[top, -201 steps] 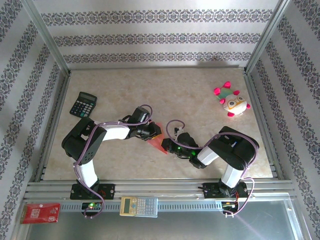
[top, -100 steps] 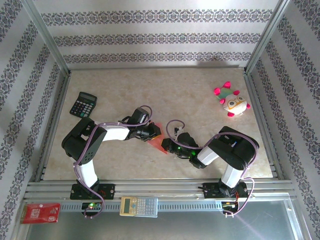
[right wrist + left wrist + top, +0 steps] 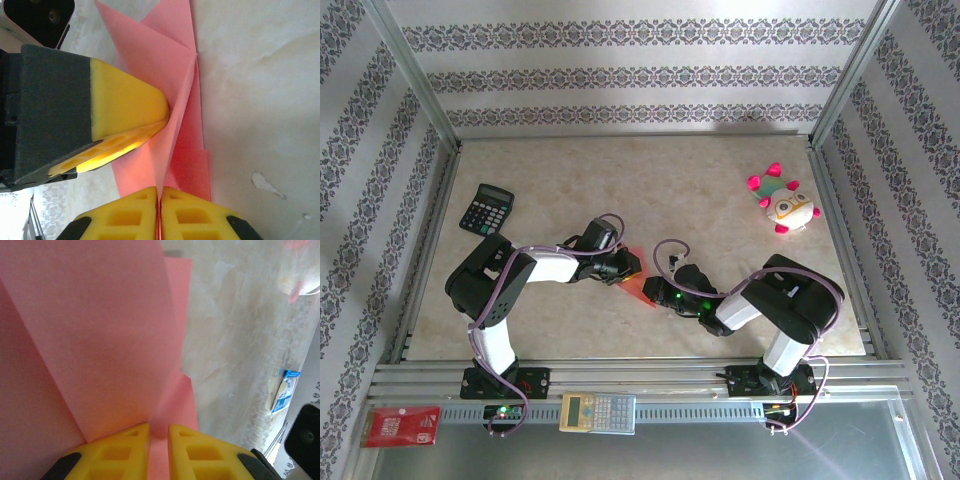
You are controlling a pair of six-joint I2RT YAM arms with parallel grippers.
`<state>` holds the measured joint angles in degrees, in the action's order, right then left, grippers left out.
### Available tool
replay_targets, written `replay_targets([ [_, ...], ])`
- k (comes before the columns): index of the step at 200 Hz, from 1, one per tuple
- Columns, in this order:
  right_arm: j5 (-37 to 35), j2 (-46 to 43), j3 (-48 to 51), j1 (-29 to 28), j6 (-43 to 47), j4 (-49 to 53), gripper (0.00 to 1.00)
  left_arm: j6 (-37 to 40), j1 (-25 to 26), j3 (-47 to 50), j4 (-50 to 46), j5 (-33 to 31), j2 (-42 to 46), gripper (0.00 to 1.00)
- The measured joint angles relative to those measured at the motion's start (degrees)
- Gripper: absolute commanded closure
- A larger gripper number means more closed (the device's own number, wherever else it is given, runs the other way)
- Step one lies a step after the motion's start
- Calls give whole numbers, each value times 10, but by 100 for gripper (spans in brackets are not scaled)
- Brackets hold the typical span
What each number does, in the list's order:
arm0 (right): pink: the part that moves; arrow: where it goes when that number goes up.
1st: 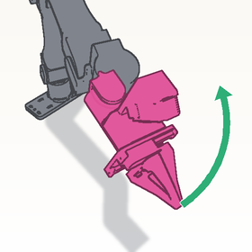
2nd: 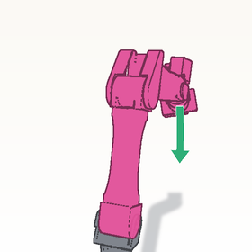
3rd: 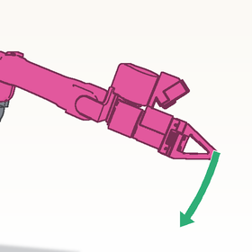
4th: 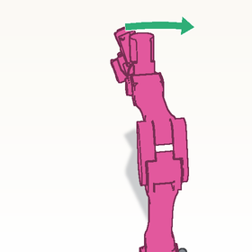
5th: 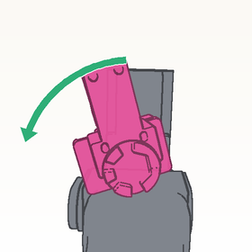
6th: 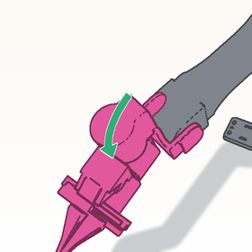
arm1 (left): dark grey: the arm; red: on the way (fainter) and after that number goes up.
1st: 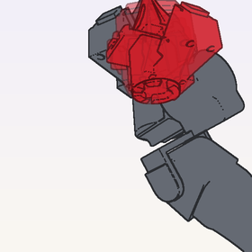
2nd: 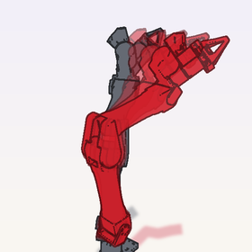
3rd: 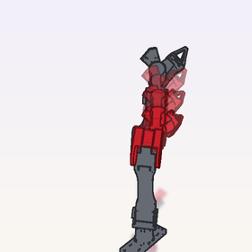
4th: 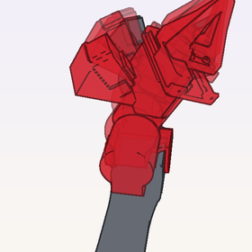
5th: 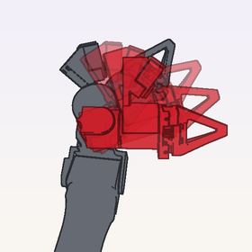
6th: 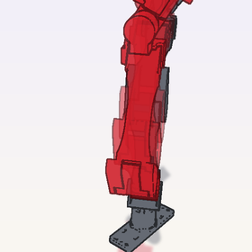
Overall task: Fold a paper plane with a square sheet of paper (pick it up from the middle)
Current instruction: Fourth fold the wing at the center of the table.
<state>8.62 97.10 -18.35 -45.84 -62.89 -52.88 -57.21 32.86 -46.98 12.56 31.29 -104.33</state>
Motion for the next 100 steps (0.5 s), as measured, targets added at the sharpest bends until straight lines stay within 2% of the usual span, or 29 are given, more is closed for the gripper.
replay_targets([
  [45, 0, -43, 19, 0, 0, 39, 84, 0, -2, 2, 4, 1, 0, 81],
  [100, -2, -76, 36, -2, 0, 71, 89, -1, -3, 4, 7, 2, 0, 81],
])
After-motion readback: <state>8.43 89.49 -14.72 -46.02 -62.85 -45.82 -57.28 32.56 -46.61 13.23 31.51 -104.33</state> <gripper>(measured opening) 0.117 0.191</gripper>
